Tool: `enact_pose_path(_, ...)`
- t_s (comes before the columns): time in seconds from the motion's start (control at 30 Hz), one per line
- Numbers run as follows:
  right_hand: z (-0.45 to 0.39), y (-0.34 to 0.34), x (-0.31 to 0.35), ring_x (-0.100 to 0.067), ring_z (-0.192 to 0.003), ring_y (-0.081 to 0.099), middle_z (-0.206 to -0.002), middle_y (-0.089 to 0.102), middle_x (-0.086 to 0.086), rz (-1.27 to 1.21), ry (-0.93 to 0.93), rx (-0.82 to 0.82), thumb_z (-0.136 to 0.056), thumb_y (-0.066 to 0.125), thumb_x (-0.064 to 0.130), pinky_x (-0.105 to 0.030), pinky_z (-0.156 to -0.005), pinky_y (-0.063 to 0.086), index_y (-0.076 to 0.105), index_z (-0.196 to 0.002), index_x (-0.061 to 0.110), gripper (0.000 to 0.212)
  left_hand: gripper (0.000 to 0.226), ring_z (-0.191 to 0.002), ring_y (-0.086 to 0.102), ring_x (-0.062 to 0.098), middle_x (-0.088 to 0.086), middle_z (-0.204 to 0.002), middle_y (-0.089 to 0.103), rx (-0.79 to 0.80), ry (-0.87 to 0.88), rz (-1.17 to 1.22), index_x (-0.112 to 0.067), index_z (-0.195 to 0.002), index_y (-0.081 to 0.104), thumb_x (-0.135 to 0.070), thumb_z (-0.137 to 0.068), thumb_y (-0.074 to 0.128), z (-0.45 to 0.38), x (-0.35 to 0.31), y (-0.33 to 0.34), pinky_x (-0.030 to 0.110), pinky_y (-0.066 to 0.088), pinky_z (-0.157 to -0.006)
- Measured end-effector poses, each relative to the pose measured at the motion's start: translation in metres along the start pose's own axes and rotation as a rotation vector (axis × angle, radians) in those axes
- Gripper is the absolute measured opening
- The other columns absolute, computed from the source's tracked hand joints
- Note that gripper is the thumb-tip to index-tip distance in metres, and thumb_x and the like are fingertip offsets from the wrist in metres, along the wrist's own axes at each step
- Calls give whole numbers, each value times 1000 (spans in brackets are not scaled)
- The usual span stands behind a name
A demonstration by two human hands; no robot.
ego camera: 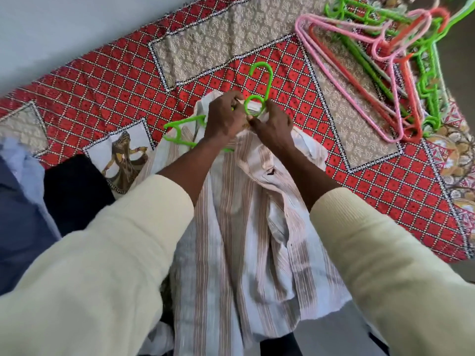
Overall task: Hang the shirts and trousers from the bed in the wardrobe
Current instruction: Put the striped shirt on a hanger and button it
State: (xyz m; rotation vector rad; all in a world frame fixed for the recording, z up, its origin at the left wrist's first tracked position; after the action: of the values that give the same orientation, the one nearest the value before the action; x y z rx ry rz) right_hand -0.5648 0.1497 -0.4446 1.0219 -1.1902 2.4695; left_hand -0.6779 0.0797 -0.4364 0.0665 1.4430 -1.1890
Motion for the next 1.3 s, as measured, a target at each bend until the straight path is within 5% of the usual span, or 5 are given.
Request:
enact_pose_path(0.13, -17, 6, 0, -22, -84, 58, -93, 64, -5, -205, 15, -69, -96, 58, 24, -31, -76, 42, 65, -95, 12, 14, 28, -95, 64, 28, 13, -101, 70, -90, -103, -29, -4, -100, 66, -21, -84, 51, -5, 17, -19, 35, 48, -75)
enact_pose_path(0.37, -14, 13, -10, -9, -52, 44, -64, 59, 3, -183, -33, -46, -89, 66, 31, -33, -60, 37, 71, -79, 8, 25, 64, -123, 56, 33, 12, -133, 60, 68, -460, -592, -10, -127, 60, -50, -79, 72, -16, 37, -42, 40, 46, -96)
enact_pose_path(0.77, -23, -13, -10, -4, -46, 39, -65, 53, -2, -218, -3, 28, -96, 61, 16, -20, -44, 31, 67, -79, 4, 21, 28, -105, 60, 31, 17, -114, 65, -231, -291, -63, -6, -117, 63, -4, -96, 45, -8, 81, -116, 30, 39, -72)
enact_pose_path(0.97, -33, -20, -26, -10, -50, 41, -70, 56, -14, -89, -107, 2, -94, 62, 11, -22, -47, 33, 65, -86, -14, 27, 32, -95, 63, 42, 25, -105, 67, 47, 183, -684, -11, -127, 58, -23, -101, 44, 2, 78, -151, 42, 44, -73)
enact_pose_path(1.3, -34, -3, -21, -20, -67, 56, -86, 71, -25, 107, -159, -198, -91, 63, 7, -30, -59, 42, 70, -88, -13, 22, 22, -100, 62, 33, 17, -108, 69, -322, -148, -60, -5, -106, 67, -19, -96, 54, 4, 50, -119, 28, 38, -70)
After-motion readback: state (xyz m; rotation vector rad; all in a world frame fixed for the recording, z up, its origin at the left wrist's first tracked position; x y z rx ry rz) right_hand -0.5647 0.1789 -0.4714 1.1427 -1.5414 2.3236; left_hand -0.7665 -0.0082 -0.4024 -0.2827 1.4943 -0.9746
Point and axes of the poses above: each hand's wrist, its own z-axis away from the middle knuckle, its own y-axis out of the palm, x = y × z, the point moved 1 cm from there along -z, towards the middle knuckle
